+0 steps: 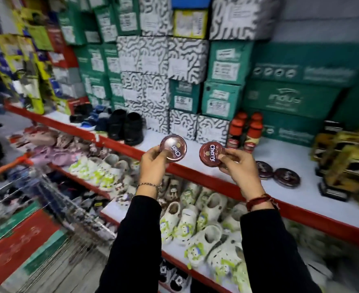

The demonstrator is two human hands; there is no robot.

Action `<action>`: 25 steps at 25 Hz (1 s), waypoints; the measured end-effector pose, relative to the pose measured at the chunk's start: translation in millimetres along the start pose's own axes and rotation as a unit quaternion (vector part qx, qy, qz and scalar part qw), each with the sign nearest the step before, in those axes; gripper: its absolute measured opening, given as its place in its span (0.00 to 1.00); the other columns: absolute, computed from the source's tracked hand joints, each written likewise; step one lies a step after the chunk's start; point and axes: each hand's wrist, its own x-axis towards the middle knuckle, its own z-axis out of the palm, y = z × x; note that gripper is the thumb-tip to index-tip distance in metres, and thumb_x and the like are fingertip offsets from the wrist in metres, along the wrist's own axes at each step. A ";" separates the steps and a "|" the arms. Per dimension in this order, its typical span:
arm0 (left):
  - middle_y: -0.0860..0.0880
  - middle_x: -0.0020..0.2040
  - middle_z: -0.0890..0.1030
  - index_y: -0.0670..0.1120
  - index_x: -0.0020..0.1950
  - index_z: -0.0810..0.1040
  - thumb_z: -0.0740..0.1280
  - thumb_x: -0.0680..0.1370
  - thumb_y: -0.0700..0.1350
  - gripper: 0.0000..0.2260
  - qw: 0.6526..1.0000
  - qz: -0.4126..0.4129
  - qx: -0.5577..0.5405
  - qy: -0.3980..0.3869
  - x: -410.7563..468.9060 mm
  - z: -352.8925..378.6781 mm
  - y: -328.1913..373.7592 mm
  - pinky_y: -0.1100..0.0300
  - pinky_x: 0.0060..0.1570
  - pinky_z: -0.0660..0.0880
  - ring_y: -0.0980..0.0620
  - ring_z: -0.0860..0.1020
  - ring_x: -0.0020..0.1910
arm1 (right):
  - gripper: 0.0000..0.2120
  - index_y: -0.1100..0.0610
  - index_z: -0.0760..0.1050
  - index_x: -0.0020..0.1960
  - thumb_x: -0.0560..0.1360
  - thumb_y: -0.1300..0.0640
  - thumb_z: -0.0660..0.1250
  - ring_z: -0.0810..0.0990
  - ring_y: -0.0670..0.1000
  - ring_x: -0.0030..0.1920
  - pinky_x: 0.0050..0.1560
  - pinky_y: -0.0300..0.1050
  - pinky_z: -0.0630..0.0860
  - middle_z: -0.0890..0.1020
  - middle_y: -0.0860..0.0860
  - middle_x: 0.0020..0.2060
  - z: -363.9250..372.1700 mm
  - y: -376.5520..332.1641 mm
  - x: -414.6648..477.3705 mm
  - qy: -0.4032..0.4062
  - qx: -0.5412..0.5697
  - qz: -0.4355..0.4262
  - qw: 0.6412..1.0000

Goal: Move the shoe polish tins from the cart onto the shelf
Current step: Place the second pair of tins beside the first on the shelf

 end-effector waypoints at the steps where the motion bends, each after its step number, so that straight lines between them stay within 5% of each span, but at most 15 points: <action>1: 0.48 0.38 0.78 0.47 0.41 0.78 0.66 0.79 0.39 0.07 1.000 0.004 0.013 -0.027 -1.3 19.9 1.4 0.65 0.33 0.74 0.54 0.74 0.35 | 0.15 0.64 0.78 0.61 0.75 0.63 0.69 0.83 0.56 0.50 0.38 0.35 0.83 0.82 0.60 0.52 -19.5 -2.6 0.3 0.020 -0.002 0.000 1.000; 8: 0.48 0.40 0.82 0.48 0.42 0.81 0.70 0.75 0.42 0.03 0.976 0.015 0.119 -0.182 -16.9 126.8 -10.8 0.59 0.49 0.72 0.49 0.80 0.44 | 0.13 0.65 0.80 0.58 0.74 0.64 0.70 0.85 0.60 0.51 0.52 0.55 0.83 0.85 0.61 0.51 -129.5 -1.7 -6.0 0.127 -0.067 0.040 0.989; 13: 0.42 0.55 0.85 0.43 0.60 0.82 0.71 0.75 0.45 0.14 0.934 -0.005 0.263 -0.240 -25.4 162.0 -28.1 0.59 0.57 0.74 0.44 0.82 0.57 | 0.11 0.65 0.80 0.55 0.73 0.64 0.71 0.83 0.56 0.40 0.46 0.52 0.84 0.84 0.57 0.41 -176.8 2.7 -26.0 0.160 -0.162 0.086 0.970; 18: 0.45 0.56 0.84 0.49 0.58 0.81 0.73 0.73 0.51 0.15 0.904 -0.023 0.333 -0.266 -25.7 168.5 -40.0 0.55 0.61 0.76 0.45 0.81 0.58 | 0.10 0.64 0.82 0.48 0.69 0.61 0.76 0.78 0.51 0.28 0.40 0.49 0.84 0.80 0.53 0.30 -184.8 6.9 -33.6 0.181 -0.201 0.124 0.955; 21: 0.46 0.56 0.85 0.53 0.55 0.83 0.72 0.72 0.55 0.13 0.887 -0.002 0.373 -0.273 -24.5 171.1 -44.6 0.50 0.64 0.76 0.44 0.81 0.58 | 0.03 0.60 0.84 0.42 0.69 0.61 0.76 0.81 0.54 0.30 0.46 0.53 0.84 0.82 0.52 0.31 -181.7 8.0 -32.7 0.178 -0.239 0.126 0.946; 25: 0.50 0.59 0.84 0.54 0.57 0.83 0.69 0.73 0.57 0.15 0.855 0.026 0.445 -0.265 -23.3 175.8 -47.9 0.50 0.66 0.73 0.46 0.80 0.62 | 0.03 0.56 0.84 0.39 0.71 0.58 0.73 0.81 0.52 0.38 0.47 0.45 0.77 0.83 0.51 0.33 -177.0 5.2 -30.3 0.130 -0.323 0.145 0.926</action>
